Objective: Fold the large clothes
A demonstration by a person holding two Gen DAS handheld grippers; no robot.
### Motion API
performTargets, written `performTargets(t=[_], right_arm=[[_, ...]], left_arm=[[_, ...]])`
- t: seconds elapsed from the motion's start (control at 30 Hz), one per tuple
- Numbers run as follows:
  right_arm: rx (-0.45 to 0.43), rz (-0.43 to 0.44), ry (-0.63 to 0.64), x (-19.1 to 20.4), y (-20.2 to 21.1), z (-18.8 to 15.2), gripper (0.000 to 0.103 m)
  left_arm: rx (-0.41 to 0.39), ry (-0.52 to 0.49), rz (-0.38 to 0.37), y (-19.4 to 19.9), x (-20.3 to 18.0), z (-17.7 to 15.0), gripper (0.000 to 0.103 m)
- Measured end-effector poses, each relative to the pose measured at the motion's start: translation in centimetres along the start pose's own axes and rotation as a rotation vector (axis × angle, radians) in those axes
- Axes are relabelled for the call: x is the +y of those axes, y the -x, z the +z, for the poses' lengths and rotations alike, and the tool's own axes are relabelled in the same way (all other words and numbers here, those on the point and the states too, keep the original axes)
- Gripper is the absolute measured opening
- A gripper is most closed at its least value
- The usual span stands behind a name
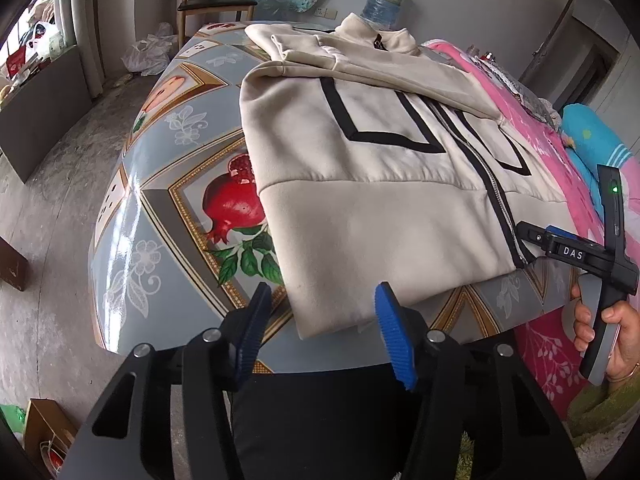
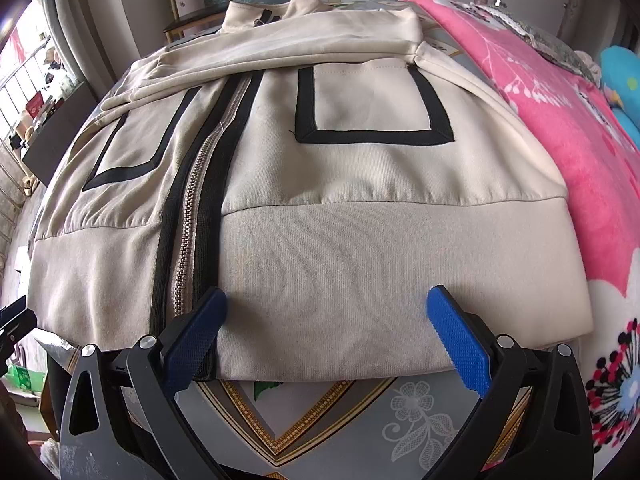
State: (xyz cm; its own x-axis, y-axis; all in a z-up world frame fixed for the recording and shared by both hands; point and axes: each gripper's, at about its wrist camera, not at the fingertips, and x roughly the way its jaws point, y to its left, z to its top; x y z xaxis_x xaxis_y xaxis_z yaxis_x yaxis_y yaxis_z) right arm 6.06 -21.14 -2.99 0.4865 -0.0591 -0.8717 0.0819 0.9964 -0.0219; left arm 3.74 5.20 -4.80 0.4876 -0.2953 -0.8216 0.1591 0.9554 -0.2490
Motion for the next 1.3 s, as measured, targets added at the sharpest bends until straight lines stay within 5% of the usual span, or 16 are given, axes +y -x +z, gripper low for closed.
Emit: performTargets(t=[0.23,0.5,0.8,0.87,0.97,1.3], right_arm=[[-0.03,0.06,-0.04,-1.7,1.3,-0.5,0.096],[-0.163,-0.041,-0.117,-8.3,5.5,-0.3,0.095],[-0.159,0.009,-0.284,-16.1,4.7,0.5,0.074],[-0.142,0.029,-0.317,-17.1,4.1,0.2,0.06],[-0.103,0.077,-0.353,-17.5,3.2,-0.5,0.049],[-0.088,0.043,-0.338,-16.7,4.4,-3.2,0.037]], left_arm=[[0.007,0.033,-0.045,0.1,0.4,-0.1,0.034],[0.045,0.04,-0.067,-0.1,0.7,-0.1,0.031],[0.049,0.018,-0.028,-0.1,0.6,-0.1,0.023],[0.046,0.005,-0.014,-0.2,0.4,-0.2,0.023],[0.045,-0.012,0.002,-0.2,0.2,-0.2,0.022],[0.052,-0.018,0.01,-0.3,0.0,-0.2,0.022]])
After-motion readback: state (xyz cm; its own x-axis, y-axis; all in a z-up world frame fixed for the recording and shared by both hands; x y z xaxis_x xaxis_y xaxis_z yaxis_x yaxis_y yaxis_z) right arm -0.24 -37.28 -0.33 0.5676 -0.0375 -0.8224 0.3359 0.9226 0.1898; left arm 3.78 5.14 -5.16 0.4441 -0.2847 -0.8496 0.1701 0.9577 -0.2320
